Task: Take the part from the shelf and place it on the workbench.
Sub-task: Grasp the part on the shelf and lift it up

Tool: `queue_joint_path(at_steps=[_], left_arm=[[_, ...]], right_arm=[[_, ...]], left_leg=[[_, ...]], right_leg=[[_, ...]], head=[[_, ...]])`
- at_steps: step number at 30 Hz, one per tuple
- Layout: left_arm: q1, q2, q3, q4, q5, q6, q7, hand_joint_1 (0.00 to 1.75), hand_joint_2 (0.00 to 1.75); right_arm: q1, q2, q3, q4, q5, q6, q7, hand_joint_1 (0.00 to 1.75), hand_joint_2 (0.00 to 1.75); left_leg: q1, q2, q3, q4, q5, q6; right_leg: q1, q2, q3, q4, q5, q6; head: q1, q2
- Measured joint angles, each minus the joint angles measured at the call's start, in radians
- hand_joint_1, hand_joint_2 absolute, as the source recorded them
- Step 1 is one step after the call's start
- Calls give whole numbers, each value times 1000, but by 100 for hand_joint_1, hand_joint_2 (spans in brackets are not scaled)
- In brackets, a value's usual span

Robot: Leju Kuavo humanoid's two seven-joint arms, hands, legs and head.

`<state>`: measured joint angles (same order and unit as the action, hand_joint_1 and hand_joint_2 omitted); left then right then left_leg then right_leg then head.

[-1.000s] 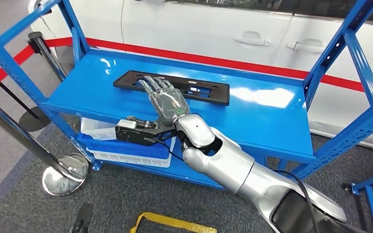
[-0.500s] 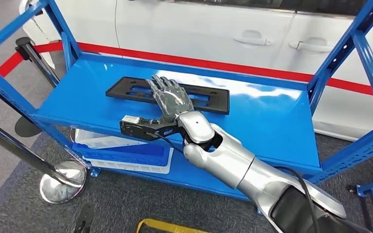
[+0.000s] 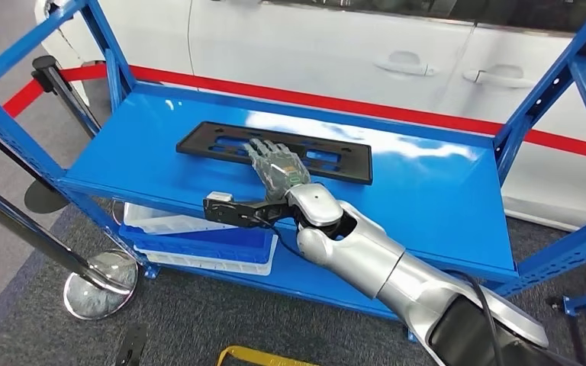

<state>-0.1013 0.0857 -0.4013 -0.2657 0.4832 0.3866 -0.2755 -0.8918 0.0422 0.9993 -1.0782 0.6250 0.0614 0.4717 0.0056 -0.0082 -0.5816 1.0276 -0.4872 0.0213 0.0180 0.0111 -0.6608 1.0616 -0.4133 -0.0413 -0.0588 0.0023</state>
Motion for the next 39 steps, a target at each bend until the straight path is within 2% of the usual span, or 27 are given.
queue_joint_path(at_steps=[3,5,6,8,9,10,11,13,14,15,18,20,21,23,24,25,26,28,30,34,36,38,39], left_arm=[[0,-1,0,0,-1,-2,1,0,0],[-1,-1,0,0,-2,-3,1,0,0],[-2,-1,0,0,-2,-4,2,0,0],[-2,-1,0,0,-5,-6,3,0,0],[-1,-1,0,0,-7,-8,4,0,0],[0,-1,0,0,-9,-10,4,0,0],[0,-2,0,0,-11,-12,5,0,0],[-3,-2,0,0,-16,-17,6,0,0],[-6,-2,-1,0,-20,-20,6,0,0],[-8,-2,-1,0,-23,-23,6,0,0],[-9,-5,-6,0,-34,-27,7,0,0],[-10,-8,-9,0,-40,-27,10,0,0],[-11,-9,-10,0,-42,-27,11,0,0],[-12,-11,-11,0,-46,-29,14,0,0],[-11,-11,-11,0,-46,-31,14,0,0],[-10,-12,-12,0,-46,-33,14,0,0],[-10,-12,-13,0,-46,-36,14,0,0],[-9,-15,-15,0,-47,-42,13,0,0],[-10,-16,-17,0,-47,-44,12,0,0],[-9,-19,-24,0,-48,-44,10,0,0],[-10,-21,-27,0,-48,-44,9,0,0],[-10,-22,-29,0,-48,-44,9,0,0],[-9,-22,-30,0,-48,-44,9,0,0]], right_arm=[[1,-2,0,4,-11,6,-4,0,175],[1,-4,0,6,-16,12,-11,0,175],[3,-4,1,8,-15,14,-14,0,175],[9,-5,2,13,-12,17,-16,0,175],[15,-6,4,17,-8,18,-16,0,175],[21,-7,5,21,-3,16,-16,0,175],[26,-8,7,26,3,13,-14,0,175],[29,-8,8,38,24,-8,-5,0,175],[29,-8,9,47,35,-25,1,0,175],[29,-8,9,56,46,-44,6,0,175],[30,-8,8,88,63,-86,13,0,175],[30,-8,7,108,70,-94,18,0,175],[29,-8,6,118,74,-95,20,0,175],[32,-8,6,140,82,-96,24,0,175],[35,-8,6,152,84,-98,27,0,175],[38,-8,5,163,86,-102,31,0,175],[41,-8,3,173,86,-109,34,0,175],[40,-8,-2,188,86,-130,37,0,175],[35,-8,-7,200,87,-147,37,0,175],[32,-8,-17,223,91,-155,39,0,175],[30,-7,-19,230,93,-155,39,0,175],[29,-7,-20,237,93,-155,39,0,175],[31,-7,-20,240,93,-155,39,0,175]], left_leg=[[1,1,1,-3,-4,-13],[1,1,-15,36,-32,-22],[3,2,-39,87,-58,-26],[5,2,-108,217,-106,-34],[5,2,-134,259,-112,-37],[6,3,-144,265,-99,-39],[7,3,-134,231,-68,-40],[6,3,-76,97,2,-37],[4,2,-51,41,23,-32],[2,1,-36,8,32,-27],[-1,0,-32,-7,37,-10],[2,2,-28,-16,44,1],[4,2,-26,-20,47,6],[3,3,-27,-20,47,10],[3,3,-27,-19,47,10],[3,3,-27,-18,47,10],[3,2,-27,-16,46,10],[3,1,-28,-9,41,6],[1,0,-32,-2,37,-1],[2,1,-39,3,30,-19],[5,2,-68,68,-10,-27],[6,2,-129,199,-68,-34],[6,2,-156,253,-85,-35]], right_leg=[[-1,0,10,-20,-3,-5],[-8,-1,20,-34,0,-11],[-10,-1,24,-37,0,-12],[-10,-2,26,-36,-1,-14],[-10,-2,26,-34,-2,-15],[-10,-1,26,-32,-4,-15],[-10,-1,26,-30,-5,-14],[-9,1,26,-26,-8,-11],[-7,2,25,-24,-9,-8],[-6,2,24,-23,-10,-3],[-6,2,21,-23,-9,11],[-8,1,4,12,-35,21],[-9,0,-17,60,-64,26],[-13,-1,-73,189,-125,32],[-15,-1,-94,238,-140,33],[-17,-1,-100,253,-137,34],[-19,-1,-87,228,-116,34],[-23,-2,-22,101,-58,32],[-21,-1,25,6,-31,28],[-19,1,34,-16,-26,11],[-22,0,37,-23,-22,1],[-19,0,37,-23,-22,-4],[-18,0,37,-23,-22,-5]], head=[[0,0],[-1,0],[-1,0],[-2,0],[-2,0],[-2,0],[-2,0],[-2,0],[-2,0],[-1,0],[0,0],[1,0],[2,0],[3,0],[3,0],[3,0],[3,0],[3,0],[2,0],[2,0],[0,0],[-2,0],[-2,0]])
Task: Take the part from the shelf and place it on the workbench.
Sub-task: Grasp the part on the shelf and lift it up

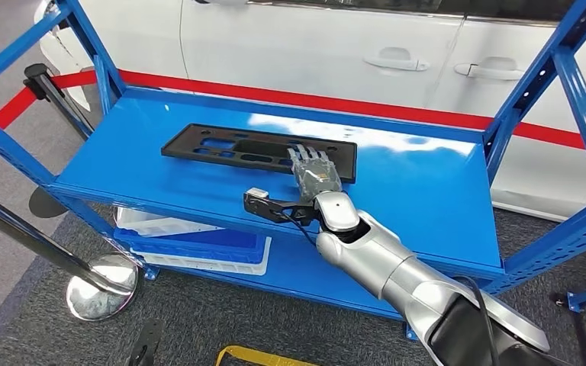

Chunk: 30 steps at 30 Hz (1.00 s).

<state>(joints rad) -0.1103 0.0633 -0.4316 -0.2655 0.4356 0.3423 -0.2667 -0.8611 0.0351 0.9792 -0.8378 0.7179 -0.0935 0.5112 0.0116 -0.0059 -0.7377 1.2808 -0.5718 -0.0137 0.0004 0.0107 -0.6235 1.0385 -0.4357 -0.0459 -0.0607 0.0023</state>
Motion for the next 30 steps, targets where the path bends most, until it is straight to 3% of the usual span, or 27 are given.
queue_joint_path(at_steps=[1,2,5,7,10,12,14,16,17,18,19,21,26,28,30], left_arm=[[1,0,-1,0,0,0,0,0,0],[2,0,-2,0,0,0,0,0,0],[0,0,-3,0,0,0,-1,0,0],[-2,0,-3,0,1,-2,-3,0,0],[0,-1,-4,0,2,-3,-6,0,0],[0,-2,-4,0,3,-3,-6,0,0],[0,-2,-4,0,3,-3,-6,0,0],[1,-2,-4,0,3,-3,-6,0,0],[1,-2,-4,0,3,-3,-6,0,0],[2,-2,-4,0,3,-3,-6,0,0],[2,-3,-4,0,3,-3,-6,0,0],[1,-3,-4,0,3,-3,-6,0,0],[3,-5,-5,0,4,0,-7,0,0],[2,-5,-6,1,4,0,-8,0,0],[2,-5,-6,1,4,1,-9,0,0]], right_arm=[[1,0,0,4,0,0,0,0,175],[2,0,0,8,0,0,0,0,175],[0,0,-1,16,1,1,0,0,175],[0,0,-2,21,3,1,1,0,175],[6,0,-4,27,5,-1,5,0,175],[8,-2,-7,29,5,-6,7,0,175],[13,-3,-9,31,6,-11,8,0,175],[23,-6,-10,34,6,-13,9,0,175],[27,-7,-10,36,6,-13,10,0,175],[29,-9,-10,37,7,-13,10,0,175],[30,-9,-11,37,7,-13,10,0,175],[28,-9,-12,38,9,-14,10,0,175],[32,-10,-16,38,20,-13,12,0,175],[31,-10,-18,37,21,-13,12,0,175],[34,-10,-19,37,21,-12,12,0,175]], left_leg=[[0,0,-14,24,1,0],[0,0,-8,6,20,2],[-4,0,83,-186,112,17],[-11,-1,117,-257,128,23],[-10,-1,125,-273,133,33],[-4,1,133,-285,139,42],[-4,3,135,-286,139,46],[-3,3,135,-285,137,47],[-2,2,135,-283,136,46],[-1,1,135,-280,134,44],[1,1,135,-276,130,39],[-1,-1,130,-262,122,28],[3,0,120,-244,107,5],[4,1,83,-161,61,-2],[4,1,20,-34,10,-5]], right_leg=[[2,0,0,0,0,0],[3,1,1,0,0,-1],[8,2,2,2,-2,0],[9,3,-1,2,-2,5],[8,3,-5,5,-6,18],[8,1,-29,60,-43,28],[3,0,-86,183,-102,35],[-4,0,-133,275,-126,41],[-8,-1,-133,270,-110,44],[-12,-1,-112,225,-78,46],[-15,-1,-81,157,-43,48],[-16,0,-27,46,-7,47],[-11,3,-11,13,-3,18],[-11,3,-7,8,-2,7],[-7,2,-6,8,-4,1]], head=[[0,0],[0,0],[0,0],[1,0],[1,0],[4,0],[6,0],[6,0],[6,0],[6,0],[6,0],[5,0],[1,0],[-1,0],[-1,0]])
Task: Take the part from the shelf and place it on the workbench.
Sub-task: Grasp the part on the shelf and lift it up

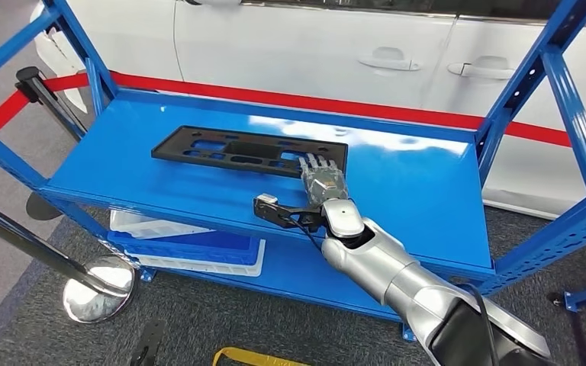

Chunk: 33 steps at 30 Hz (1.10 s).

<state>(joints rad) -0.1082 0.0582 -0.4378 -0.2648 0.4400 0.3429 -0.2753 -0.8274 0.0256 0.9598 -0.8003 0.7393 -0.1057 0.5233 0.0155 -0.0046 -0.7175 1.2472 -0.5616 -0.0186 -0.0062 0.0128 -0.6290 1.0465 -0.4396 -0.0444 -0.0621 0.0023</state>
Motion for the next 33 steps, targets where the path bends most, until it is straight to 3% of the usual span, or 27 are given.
queue_joint_path(at_steps=[1,2,3,5,6,8,11,13,15,17,18,19,21,23,26,28,31,32,33], left_arm=[[1,0,0,0,0,0,0,0,0],[2,0,0,0,1,1,-1,0,0],[3,0,0,0,1,2,-1,0,0],[1,0,-1,0,2,3,-3,0,0],[-1,0,-2,0,2,4,-4,0,0],[-3,0,-3,0,1,6,-5,0,0],[-2,0,-5,0,1,7,-5,0,0],[-2,-1,-5,0,1,6,-5,0,0],[-2,-1,-6,0,2,6,-5,0,0],[0,-1,-6,0,3,5,-5,0,0],[1,-2,-6,0,3,5,-5,0,0],[2,-2,-6,0,3,5,-5,0,0],[2,-2,-7,0,3,4,-5,0,0],[1,-3,-9,1,3,3,-5,0,0],[1,-8,-13,1,3,2,-6,0,0],[-1,-11,-14,1,2,2,-7,0,0],[-2,-13,-14,1,3,1,-7,0,0],[0,-13,-14,1,4,0,-7,0,0],[1,-13,-14,1,5,0,-7,0,0]], right_arm=[[2,0,0,0,0,0,0,0,175],[5,0,0,0,0,1,0,0,175],[6,0,0,0,0,2,0,0,175],[8,0,-1,0,1,5,-1,0,175],[7,0,-1,0,1,6,-1,0,175],[8,0,-1,0,2,7,-1,0,175],[9,-1,-2,-1,4,5,-2,0,175],[11,-1,-4,-2,6,0,-6,0,175],[14,-2,-5,-3,8,-6,-12,0,175],[20,-2,-5,-3,9,-9,-15,0,175],[22,-2,-5,-3,10,-11,-17,0,175],[23,-2,-5,-5,13,-15,-19,0,175],[21,-1,-6,-11,18,-28,-30,0,175],[18,3,-6,-22,24,-41,-43,0,175],[15,11,-6,-40,31,-48,-51,0,175],[12,17,-6,-50,32,-50,-52,0,175],[9,24,-6,-60,34,-53,-56,0,175],[10,25,-6,-62,35,-54,-59,0,175],[12,26,-6,-63,35,-54,-62,0,175]], left_leg=[[0,0,-23,42,-9,0],[-1,0,-30,50,1,2],[-2,0,-18,19,26,7],[-7,0,46,-112,91,20],[-11,0,76,-173,109,25],[-19,-1,103,-226,112,32],[-18,-2,117,-245,116,41],[-12,0,132,-260,119,50],[-12,2,141,-263,114,56],[-11,2,149,-261,106,57],[-9,1,153,-258,100,55],[-7,0,159,-254,93,52],[-4,-2,165,-239,73,40],[-5,-4,162,-229,59,25],[-2,-2,165,-231,51,9],[0,-1,151,-192,31,2],[0,0,36,7,-34,-5],[0,0,-4,62,-40,-4],[-1,0,-25,74,-24,0]], right_leg=[[3,0,0,0,-1,-1],[5,0,1,1,-2,-3],[8,1,3,1,-2,-3],[10,2,8,1,-5,-3],[11,2,9,1,-7,-2],[11,2,8,-1,-8,4],[9,2,8,1,-14,20],[10,0,-20,65,-48,29],[5,-2,-87,194,-100,35],[-1,-2,-141,277,-111,42],[-5,-3,-142,264,-87,46],[-9,-3,-125,217,-49,49],[-14,-4,-67,91,13,54],[-10,-2,-38,32,19,46],[-5,2,-29,22,7,24],[-8,2,-15,14,1,11],[-3,0,5,10,-13,-2],[0,0,12,10,-18,-3],[3,1,18,10,-24,-4]], head=[[0,0],[0,0],[0,0],[1,0],[1,0],[1,0],[2,0],[4,0],[5,0],[4,0],[5,0],[5,0],[6,0],[6,0],[5,0],[3,0],[1,0],[1,0],[1,0]])
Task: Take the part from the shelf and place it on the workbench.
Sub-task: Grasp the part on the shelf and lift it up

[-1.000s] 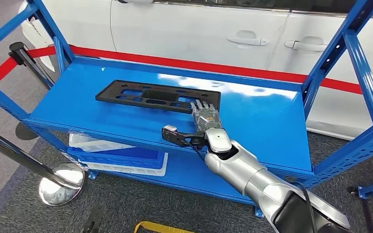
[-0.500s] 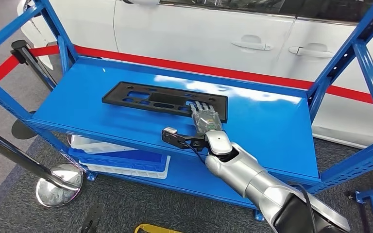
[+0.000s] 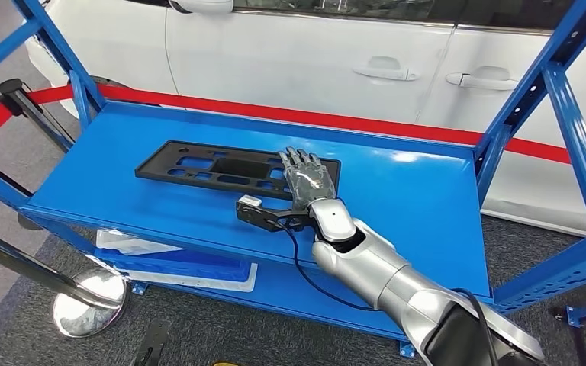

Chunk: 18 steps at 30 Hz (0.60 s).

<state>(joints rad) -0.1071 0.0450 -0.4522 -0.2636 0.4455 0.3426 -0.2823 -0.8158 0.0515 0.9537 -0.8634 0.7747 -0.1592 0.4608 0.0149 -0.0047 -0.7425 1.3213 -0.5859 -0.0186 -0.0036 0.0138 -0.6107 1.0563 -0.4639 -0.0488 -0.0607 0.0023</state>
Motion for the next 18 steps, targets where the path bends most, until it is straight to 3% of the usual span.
queue_joint_path(at_steps=[1,3,5,7,9,11,13,15,16,18], left_arm=[[1,0,0,0,1,0,0,0,0],[0,-1,0,0,3,0,-1,0,0],[-2,-2,0,0,6,-1,-2,0,0],[-3,-2,-1,0,13,2,-4,0,0],[-1,-4,-1,0,25,10,-5,0,0],[-1,-8,-1,1,33,18,-6,0,0],[-4,-11,-1,1,39,21,-7,0,0],[-4,-12,-1,1,46,21,-8,0,0],[-3,-12,-1,2,49,22,-8,0,0],[0,-14,-1,2,54,24,-4,0,0]], right_arm=[[1,1,0,-2,1,0,-3,0,175],[0,5,0,-8,2,0,-6,0,175],[-2,8,0,-13,2,1,-7,0,175],[-2,9,0,-16,2,6,-8,6,175],[1,9,0,-21,3,15,-8,86,175],[1,9,0,-26,2,29,-8,164,175],[1,8,0,-26,-5,54,-8,167,175],[5,8,0,-26,-19,85,-8,159,175],[7,7,0,-26,-26,97,-8,154,175],[8,7,0,-30,-35,110,-6,152,175]], left_leg=[[-1,0,-1,-25,34,5],[-8,0,45,-159,127,20],[-19,-1,91,-263,172,32],[-27,-1,103,-291,166,38],[-23,-1,114,-312,163,41],[-17,1,132,-332,164,45],[-16,2,141,-336,159,50],[-15,1,144,-332,151,52],[-14,1,147,-328,146,51],[-10,0,153,-315,130,45]], right_leg=[[3,1,8,0,-6,0],[5,3,28,-2,-20,0],[6,3,40,-4,-28,5],[5,3,39,-10,-29,12],[4,2,41,-13,-34,21],[4,0,22,31,-59,30],[2,-2,-44,147,-99,37],[-2,-2,-109,232,-105,42],[-4,-3,-118,225,-80,43],[-9,-4,-92,130,-4,45]], head=[[0,0],[1,0],[0,0],[-1,0],[-1,0],[1,0],[2,0],[2,0],[3,0],[3,0]])
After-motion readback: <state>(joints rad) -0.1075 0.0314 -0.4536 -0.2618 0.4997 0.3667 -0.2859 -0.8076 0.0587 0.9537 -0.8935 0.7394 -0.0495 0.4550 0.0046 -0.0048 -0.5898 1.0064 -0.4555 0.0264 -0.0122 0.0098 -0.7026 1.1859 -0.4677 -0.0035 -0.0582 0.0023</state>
